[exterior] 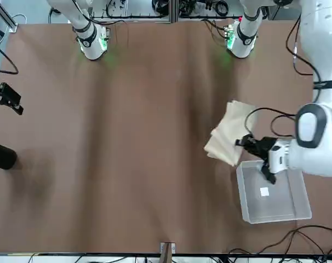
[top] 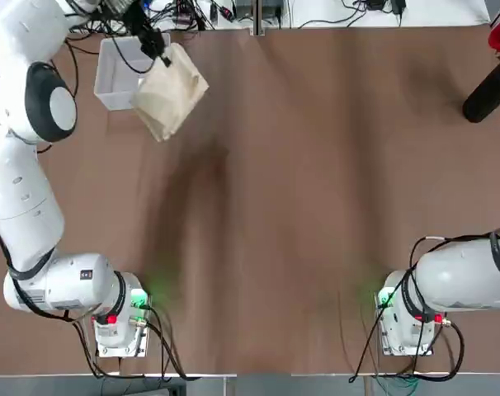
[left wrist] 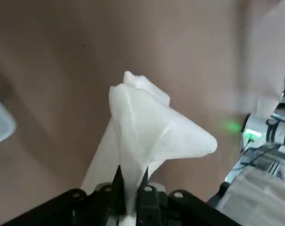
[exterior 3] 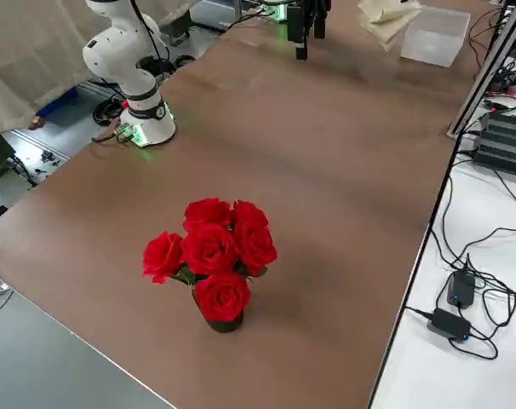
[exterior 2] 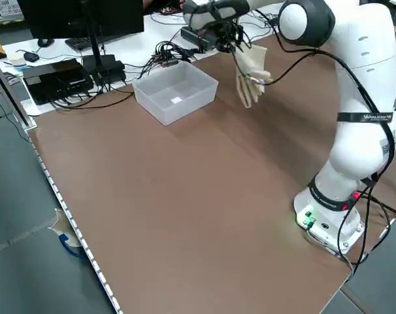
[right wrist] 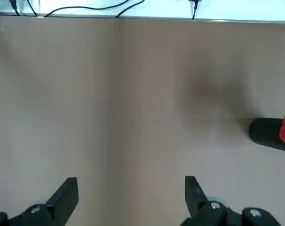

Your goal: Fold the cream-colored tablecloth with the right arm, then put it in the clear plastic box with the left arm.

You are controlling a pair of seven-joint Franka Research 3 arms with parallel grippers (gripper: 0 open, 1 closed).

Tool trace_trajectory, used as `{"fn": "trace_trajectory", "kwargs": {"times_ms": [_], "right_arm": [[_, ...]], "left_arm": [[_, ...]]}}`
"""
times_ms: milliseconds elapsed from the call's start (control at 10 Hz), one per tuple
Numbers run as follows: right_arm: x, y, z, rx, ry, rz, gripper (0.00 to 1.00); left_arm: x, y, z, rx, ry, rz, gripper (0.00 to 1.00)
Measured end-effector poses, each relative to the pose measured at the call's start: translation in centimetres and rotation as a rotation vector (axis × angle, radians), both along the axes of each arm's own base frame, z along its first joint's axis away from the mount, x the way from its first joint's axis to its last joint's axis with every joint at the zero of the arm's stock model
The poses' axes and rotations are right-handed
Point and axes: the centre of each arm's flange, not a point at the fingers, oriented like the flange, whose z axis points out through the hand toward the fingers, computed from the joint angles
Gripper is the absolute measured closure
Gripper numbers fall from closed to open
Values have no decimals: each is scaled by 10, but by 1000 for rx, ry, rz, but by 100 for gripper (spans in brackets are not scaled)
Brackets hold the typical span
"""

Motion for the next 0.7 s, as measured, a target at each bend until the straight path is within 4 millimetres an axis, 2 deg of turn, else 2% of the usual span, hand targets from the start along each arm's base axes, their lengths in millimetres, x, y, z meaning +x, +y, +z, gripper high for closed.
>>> {"fn": "trace_trajectory", "kwargs": {"times_ms": [500,700], "right_arm": [[0,0,0,0,0,0,0],[0,0,0,0,0,0,0]], "left_arm": [[20,94,44,127,-231,-154,87],[31,102,57,194,-276,-205,87]]}}
